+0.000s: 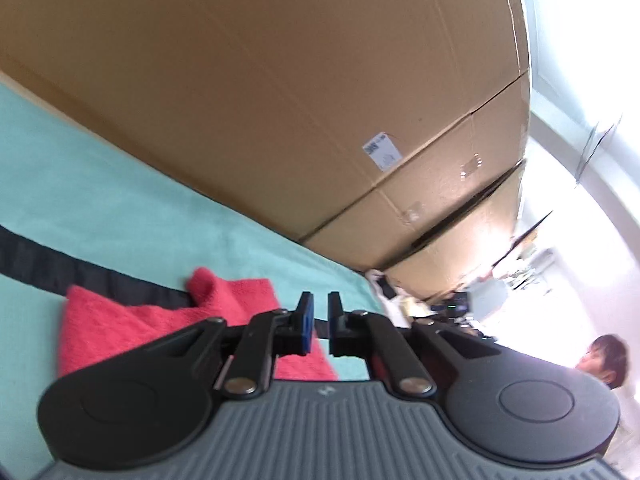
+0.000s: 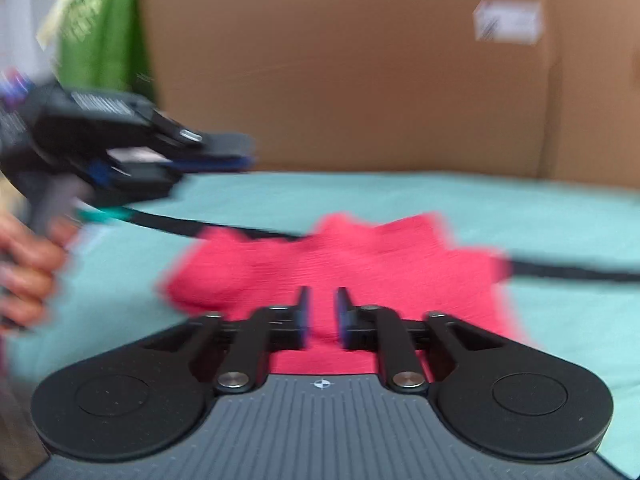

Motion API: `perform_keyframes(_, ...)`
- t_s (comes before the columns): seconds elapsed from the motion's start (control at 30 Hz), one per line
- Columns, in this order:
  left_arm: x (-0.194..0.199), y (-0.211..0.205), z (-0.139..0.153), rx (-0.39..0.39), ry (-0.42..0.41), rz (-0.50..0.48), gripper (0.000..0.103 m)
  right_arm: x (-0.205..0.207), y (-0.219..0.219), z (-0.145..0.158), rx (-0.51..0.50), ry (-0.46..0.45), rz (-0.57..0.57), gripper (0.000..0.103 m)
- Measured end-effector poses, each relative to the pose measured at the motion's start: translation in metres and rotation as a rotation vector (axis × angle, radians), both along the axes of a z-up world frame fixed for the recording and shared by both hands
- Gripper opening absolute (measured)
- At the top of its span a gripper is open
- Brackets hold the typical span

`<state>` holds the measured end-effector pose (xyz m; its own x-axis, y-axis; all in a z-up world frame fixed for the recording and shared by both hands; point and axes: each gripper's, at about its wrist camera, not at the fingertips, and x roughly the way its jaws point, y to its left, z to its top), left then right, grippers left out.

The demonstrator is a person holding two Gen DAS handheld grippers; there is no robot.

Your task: Fold clothes

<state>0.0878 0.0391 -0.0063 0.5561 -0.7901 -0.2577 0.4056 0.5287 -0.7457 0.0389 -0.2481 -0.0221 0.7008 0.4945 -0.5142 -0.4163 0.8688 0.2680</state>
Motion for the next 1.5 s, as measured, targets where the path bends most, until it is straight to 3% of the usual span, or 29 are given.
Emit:
perform_keyframes(0.07, -0.010, 0.015, -0.005, 0.052, -0.005, 0.050, 0.001, 0.010, 0.013, -0.006, 0.100, 0.070, 0.068, 0.035)
perform_keyframes(0.13, -0.019, 0.030, -0.010, 0.107, -0.009, 0.102, 0.005, 0.027, 0.029, -0.015, 0.131, 0.134, 0.076, 0.035)
perform_keyframes(0.23, -0.034, 0.053, -0.018, 0.188, -0.015, 0.180, 0.025, 0.047, 0.045, -0.025, 0.103, 0.148, 0.035, 0.035)
perform_keyframes(0.27, -0.039, 0.061, -0.021, 0.215, -0.017, 0.206, 0.037, 0.052, 0.049, -0.027, 0.093, 0.142, 0.025, 0.035)
perform_keyframes(0.3, -0.044, 0.069, -0.023, 0.243, -0.019, 0.232, 0.054, 0.057, 0.052, -0.029, 0.084, 0.137, 0.016, 0.035)
perform_keyframes(0.37, -0.051, 0.079, -0.027, 0.292, -0.028, 0.275, 0.076, 0.062, 0.057, -0.031, 0.077, 0.139, -0.001, 0.035)
perform_keyframes(0.5, -0.055, 0.081, -0.027, 0.346, -0.071, 0.288, 0.090, 0.068, 0.065, -0.032, 0.071, 0.150, -0.012, 0.032)
perform_keyframes(0.6, -0.055, 0.078, -0.026, 0.370, -0.090, 0.293, 0.097, 0.070, 0.072, -0.030, 0.068, 0.162, -0.008, 0.006)
perform_keyframes(0.73, -0.058, 0.080, -0.026, 0.405, -0.099, 0.295, 0.101, 0.063, 0.078, -0.025, 0.037, 0.143, -0.012, 0.005)
perform_keyframes(0.87, -0.059, 0.076, -0.026, 0.435, -0.093, 0.308, 0.101, 0.051, 0.066, -0.013, 0.068, 0.077, -0.030, 0.005)
perform_keyframes(0.97, -0.059, 0.069, -0.024, 0.453, -0.088, 0.306, 0.101, 0.040, 0.048, 0.004, 0.069, 0.004, -0.052, 0.005)
perform_keyframes(1.2, -0.059, 0.012, -0.014, 0.567, -0.185, 0.215, 0.102, 0.027, -0.018, 0.032, 0.024, -0.103, -0.201, 0.005)
perform_keyframes(1.5, -0.055, -0.073, -0.013, 0.722, -0.300, 0.071, 0.102, 0.034, -0.070, 0.013, -0.042, -0.051, -0.305, 0.005)
